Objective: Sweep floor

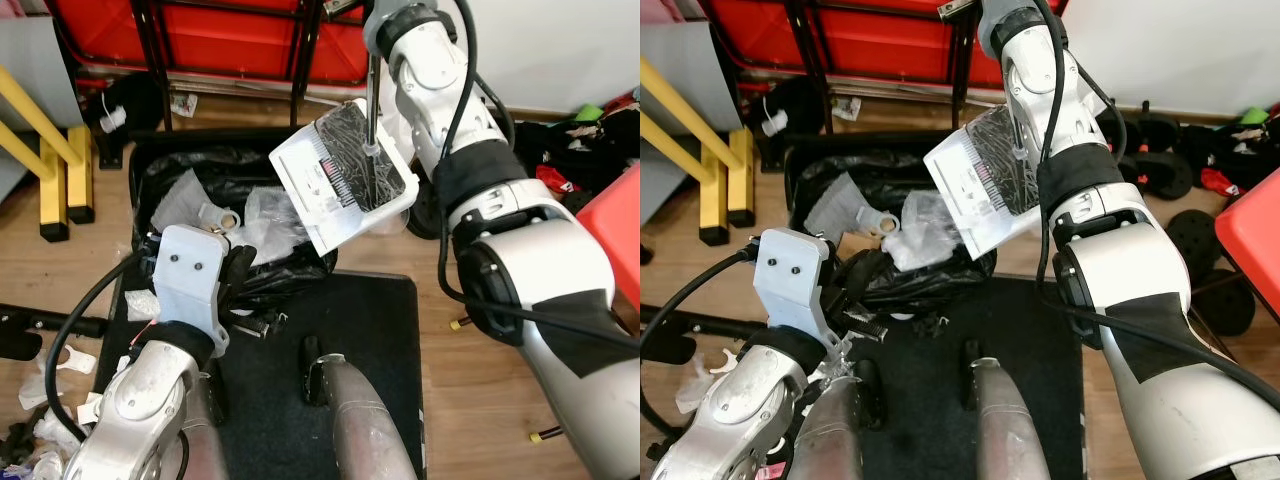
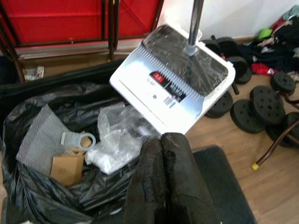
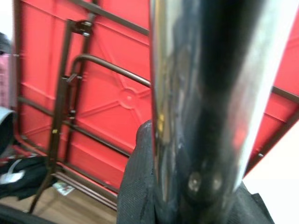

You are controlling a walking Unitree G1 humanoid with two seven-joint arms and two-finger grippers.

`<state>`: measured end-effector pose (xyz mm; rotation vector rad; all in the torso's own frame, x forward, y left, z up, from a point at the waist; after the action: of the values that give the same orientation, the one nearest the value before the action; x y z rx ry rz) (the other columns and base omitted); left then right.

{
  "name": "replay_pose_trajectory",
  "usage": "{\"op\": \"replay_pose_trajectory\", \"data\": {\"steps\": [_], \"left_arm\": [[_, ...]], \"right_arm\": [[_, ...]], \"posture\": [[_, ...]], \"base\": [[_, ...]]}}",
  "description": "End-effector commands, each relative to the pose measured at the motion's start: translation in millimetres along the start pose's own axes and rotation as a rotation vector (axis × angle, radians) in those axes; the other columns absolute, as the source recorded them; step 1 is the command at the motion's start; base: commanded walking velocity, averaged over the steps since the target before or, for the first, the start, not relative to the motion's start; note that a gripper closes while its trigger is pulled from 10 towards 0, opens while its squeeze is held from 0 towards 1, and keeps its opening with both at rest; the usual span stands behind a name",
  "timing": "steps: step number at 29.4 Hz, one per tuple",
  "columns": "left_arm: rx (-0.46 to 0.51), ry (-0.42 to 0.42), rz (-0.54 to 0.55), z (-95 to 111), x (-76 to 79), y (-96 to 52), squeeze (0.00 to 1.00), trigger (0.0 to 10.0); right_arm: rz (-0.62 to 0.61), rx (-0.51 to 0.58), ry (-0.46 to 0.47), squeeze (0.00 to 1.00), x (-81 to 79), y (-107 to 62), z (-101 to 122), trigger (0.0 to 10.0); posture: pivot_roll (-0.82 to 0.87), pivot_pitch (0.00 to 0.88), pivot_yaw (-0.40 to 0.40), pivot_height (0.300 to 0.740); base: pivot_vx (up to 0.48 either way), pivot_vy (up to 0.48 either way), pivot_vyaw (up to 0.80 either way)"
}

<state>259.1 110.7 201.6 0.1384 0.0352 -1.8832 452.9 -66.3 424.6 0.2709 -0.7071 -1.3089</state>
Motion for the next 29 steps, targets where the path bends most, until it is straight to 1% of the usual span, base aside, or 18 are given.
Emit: {"op": "replay_pose_trajectory", "data": {"steps": [1,3,6,8,9,12,13,14,15,17,18,21,24,25,26,27,28,29], "left_arm": [[-0.027,-0.006,0.039,-4,0.3,-5.3,0.0,10.0],[-0.032,-0.001,0.039,-4,2.4,-7.5,0.0,10.0],[-0.035,-0.002,0.039,-3,3.2,-8.9,0.0,10.0],[-0.037,-0.001,0.04,-2,3.3,-9.5,0.0,10.0],[-0.04,-0.002,0.044,-3,2.5,-8.8,0.0,10.0],[-0.042,-0.003,0.046,-3,1.9,-7.9,0.0,10.0],[-0.045,-0.005,0.047,-4,1.1,-6.8,0.0,10.0],[-0.045,-0.005,0.047,-4,1.1,-6.8,0.0,10.0],[-0.048,-0.006,0.047,-5,0.4,-5.7,0.0,10.0],[-0.05,-0.006,0.051,-7,-1.8,-1.9,0.0,10.0],[-0.05,-0.006,0.051,-7,-1.8,-1.9,0.0,10.0],[-0.052,-0.022,0.074,-10,-7.3,3.2,0.0,10.0],[-0.057,-0.035,0.087,-12,-9.9,5.0,0.0,10.0],[-0.068,-0.051,0.105,-15,-13.5,7.0,0.0,10.0],[-0.068,-0.051,0.105,-15,-13.5,7.0,0.0,10.0],[-0.079,-0.063,0.128,-19,-17.9,8.9,0.0,10.0],[-0.079,-0.063,0.128,-19,-17.9,8.9,0.0,10.0],[-0.091,-0.077,0.153,-22,-23.5,10.5,0.0,10.0]], "right_arm": [[-0.063,0.109,-0.044,0.0,18.2,4.9,29,10.0],[-0.085,0.117,-0.062,0.0,23.9,5.7,32,10.0],[-0.106,0.119,-0.034,0.0,29.5,6.0,33,10.0],[-0.121,0.114,-0.004,0.0,34.6,4.5,30,10.0],[-0.132,0.105,0.024,0.0,40.1,2.0,24,10.0],[-0.138,0.102,0.034,0.0,43.1,0.5,21,10.0],[-0.136,0.104,0.065,0.0,45.7,-1.2,19,10.0],[-0.136,0.104,0.065,0.0,45.7,-1.2,19,10.0],[-0.135,0.104,0.089,0.0,47.2,-2.4,18,10.0],[-0.116,0.109,0.188,0.0,46.8,-5.5,13,10.0],[-0.116,0.109,0.188,0.0,46.8,-5.5,13,10.0],[-0.072,0.12,0.306,0.0,41.1,-10.3,8,10.0],[-0.056,0.125,0.334,0.0,38.9,-12.8,7,10.0],[-0.036,0.131,0.36,0.0,37.1,-18.3,4,10.0],[-0.036,0.131,0.36,0.0,37.1,-18.3,4,10.0],[-0.019,0.134,0.387,0.0,36.0,-24.9,1,10.0],[-0.019,0.134,0.387,0.0,36.0,-24.9,1,10.0],[0.001,0.129,0.403,0.0,34.9,-34.3,-3,10.0]], "posture": [[-0.08,0.5,-0.238,0.74],[-0.07,0.501,-0.24,0.74],[-0.07,0.508,-0.242,0.74],[-0.07,0.506,-0.242,0.74],[-0.08,0.498,-0.238,0.74],[-0.08,0.498,-0.238,0.74],[-0.08,0.49,-0.232,0.74],[-0.08,0.49,-0.232,0.74],[-0.08,0.487,-0.229,0.74],[-0.09,0.466,-0.225,0.74],[-0.09,0.466,-0.225,0.74],[-0.1,0.434,-0.222,0.74],[-0.1,0.426,-0.221,0.74],[-0.1,0.412,-0.22,0.74],[-0.1,0.412,-0.22,0.74],[-0.09,0.401,-0.219,0.74],[-0.09,0.401,-0.219,0.74],[-0.09,0.388,-0.217,0.74]], "base": [[0.0,0.0,0.0],[0.0,0.0,0.0],[0.0,0.0,0.0],[0.0,0.0,0.0],[0.0,0.0,0.0],[0.0,0.0,0.0],[0.0,0.0,0.0],[0.0,0.0,0.0],[0.0,0.0,0.0],[0.0,0.0,0.0],[0.0,0.0,0.0],[0.0,0.0,0.0],[0.0,0.0,0.0],[0.0,0.0,0.0],[0.0,0.0,0.0],[0.0,0.0,0.0],[0.0,0.0,0.0],[0.0,0.0,0.0]]}}
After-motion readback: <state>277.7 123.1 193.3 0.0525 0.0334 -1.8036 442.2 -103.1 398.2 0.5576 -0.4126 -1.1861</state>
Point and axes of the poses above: a point about 5 cm out from each wrist's last joint towards the gripper, its own y axis pointing out of the wrist towards the gripper, its own z axis along the axis of the wrist's last joint, x = y × z, the point moved 6 cm from there along y, pointing out of the wrist towards the gripper, and after that the axes turned 1 degree about -y, right-handed, at the moved point
